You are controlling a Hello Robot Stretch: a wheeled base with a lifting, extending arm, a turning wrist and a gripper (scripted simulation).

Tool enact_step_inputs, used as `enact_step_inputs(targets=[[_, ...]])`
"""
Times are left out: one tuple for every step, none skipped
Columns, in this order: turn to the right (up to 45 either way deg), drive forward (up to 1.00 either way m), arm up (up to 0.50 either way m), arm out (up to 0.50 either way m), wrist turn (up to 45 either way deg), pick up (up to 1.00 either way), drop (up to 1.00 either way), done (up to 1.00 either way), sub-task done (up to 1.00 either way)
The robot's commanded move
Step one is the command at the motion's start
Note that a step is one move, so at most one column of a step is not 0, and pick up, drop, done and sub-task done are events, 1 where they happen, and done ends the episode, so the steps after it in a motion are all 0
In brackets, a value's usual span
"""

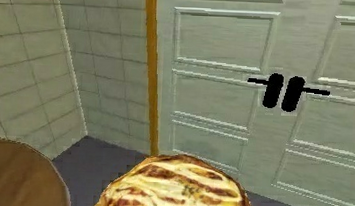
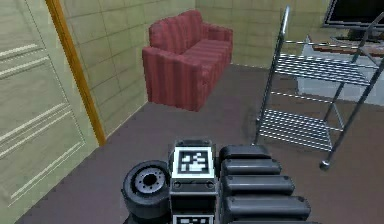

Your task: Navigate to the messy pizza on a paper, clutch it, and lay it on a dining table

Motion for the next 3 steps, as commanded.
enact_step_inputs(targets=[[-45.0, 0.00, 0.00, 0.00, 0.0, 0.00, 0.00, 0.00, 0.00], [-45.0, 0.00, 0.00, 0.00, 0.0, 0.00, 0.00, 0.00, 0.00], [-45.0, 0.00, 0.00, 0.00, 0.0, 0.00, 0.00, 0.00, 0.00]])
